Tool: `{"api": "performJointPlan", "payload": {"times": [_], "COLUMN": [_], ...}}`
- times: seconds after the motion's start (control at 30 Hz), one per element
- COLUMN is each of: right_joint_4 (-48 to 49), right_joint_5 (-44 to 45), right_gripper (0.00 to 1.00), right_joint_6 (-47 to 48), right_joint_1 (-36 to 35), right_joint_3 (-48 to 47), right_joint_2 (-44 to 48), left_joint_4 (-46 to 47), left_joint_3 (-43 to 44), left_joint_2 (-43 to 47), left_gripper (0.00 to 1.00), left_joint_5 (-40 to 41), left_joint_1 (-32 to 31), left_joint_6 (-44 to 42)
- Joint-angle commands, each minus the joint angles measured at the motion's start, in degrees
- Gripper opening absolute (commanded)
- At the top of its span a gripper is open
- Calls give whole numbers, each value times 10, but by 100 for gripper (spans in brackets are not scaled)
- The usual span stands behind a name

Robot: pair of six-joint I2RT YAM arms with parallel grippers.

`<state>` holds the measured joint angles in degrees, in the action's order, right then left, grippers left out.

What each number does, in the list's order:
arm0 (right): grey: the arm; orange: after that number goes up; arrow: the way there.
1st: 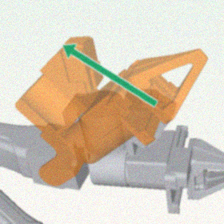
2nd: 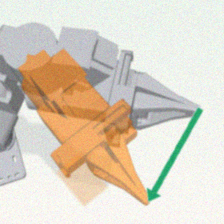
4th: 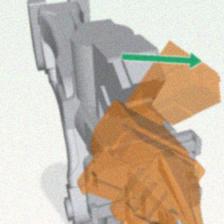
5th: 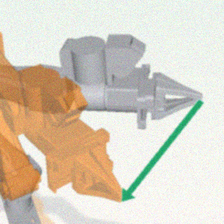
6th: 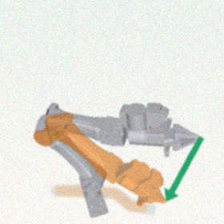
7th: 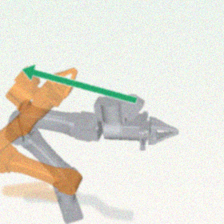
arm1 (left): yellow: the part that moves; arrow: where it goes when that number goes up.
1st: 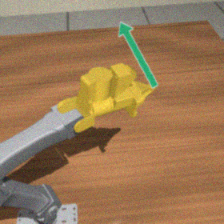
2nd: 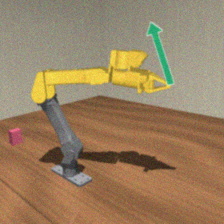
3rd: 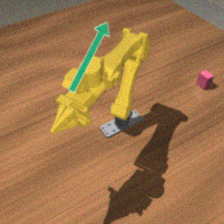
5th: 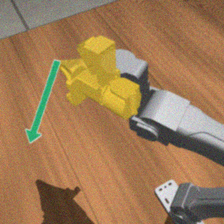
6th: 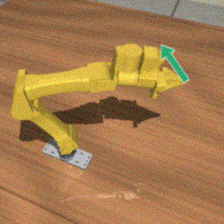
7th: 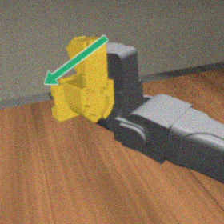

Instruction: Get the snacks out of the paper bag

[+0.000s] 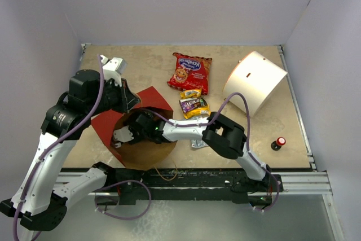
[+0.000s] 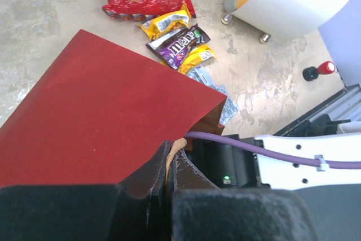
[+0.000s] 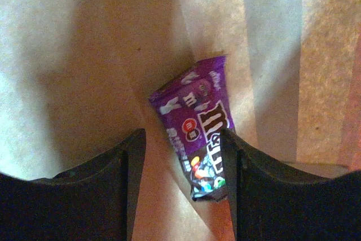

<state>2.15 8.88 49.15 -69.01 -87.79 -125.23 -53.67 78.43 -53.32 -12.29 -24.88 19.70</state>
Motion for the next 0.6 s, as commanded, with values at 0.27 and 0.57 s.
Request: {"api": "performJointPlan", "payload": {"times": [0.27,0.57], "right_joint_4": [12,-3], "right_joint_5": [24,35], "right_gripper": [58,52], "right_joint_6": [20,11], "right_joint_1": [41,64], "right_joint_3": [-125,-180], "right_joint_2": [-92,-126], "left_joint_4": [-1,-34], "left_joint_3": [31,40], "left_joint_2": [-9,12], "left_gripper": [0,0], "left_joint_5": [-78,-57], "left_joint_1": [-1,-1], "left_joint_6": [-15,-6]}}
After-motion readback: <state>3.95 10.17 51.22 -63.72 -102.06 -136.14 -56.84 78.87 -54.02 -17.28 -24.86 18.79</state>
